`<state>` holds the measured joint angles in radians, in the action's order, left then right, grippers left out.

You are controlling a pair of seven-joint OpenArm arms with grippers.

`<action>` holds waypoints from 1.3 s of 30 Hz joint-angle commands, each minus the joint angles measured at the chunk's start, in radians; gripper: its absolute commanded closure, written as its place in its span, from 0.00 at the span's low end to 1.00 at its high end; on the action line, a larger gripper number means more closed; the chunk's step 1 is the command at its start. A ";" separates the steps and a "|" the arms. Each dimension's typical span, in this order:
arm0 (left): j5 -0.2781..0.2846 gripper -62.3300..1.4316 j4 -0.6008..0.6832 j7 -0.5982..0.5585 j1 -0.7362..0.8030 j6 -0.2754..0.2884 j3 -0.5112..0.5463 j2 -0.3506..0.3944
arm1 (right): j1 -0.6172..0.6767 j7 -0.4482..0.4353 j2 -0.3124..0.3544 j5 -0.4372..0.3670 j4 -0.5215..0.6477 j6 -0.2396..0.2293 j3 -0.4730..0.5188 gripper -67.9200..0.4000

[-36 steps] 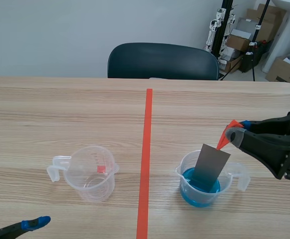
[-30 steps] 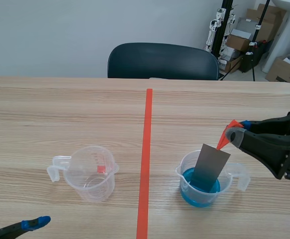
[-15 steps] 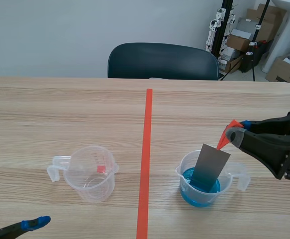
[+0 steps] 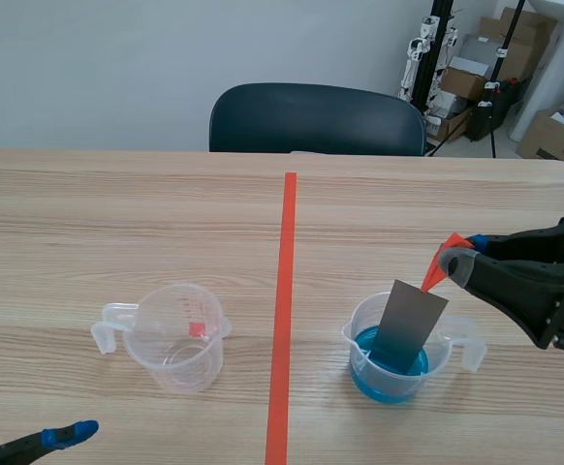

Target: Do the redox reaction experiment. raise the plate out of the solution

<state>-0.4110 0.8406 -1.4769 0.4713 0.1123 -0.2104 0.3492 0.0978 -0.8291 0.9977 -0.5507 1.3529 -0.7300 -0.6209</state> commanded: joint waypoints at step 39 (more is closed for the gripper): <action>0.494 0.51 0.114 -0.077 0.328 0.002 0.038 0.378 | -0.012 -0.003 0.276 -0.169 0.253 -0.016 0.014 0.99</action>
<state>0.0715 0.9360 -1.5078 0.7887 0.1120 -0.1928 0.7162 0.0978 -0.8131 1.2549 -0.7021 1.5902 -0.7300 -0.6209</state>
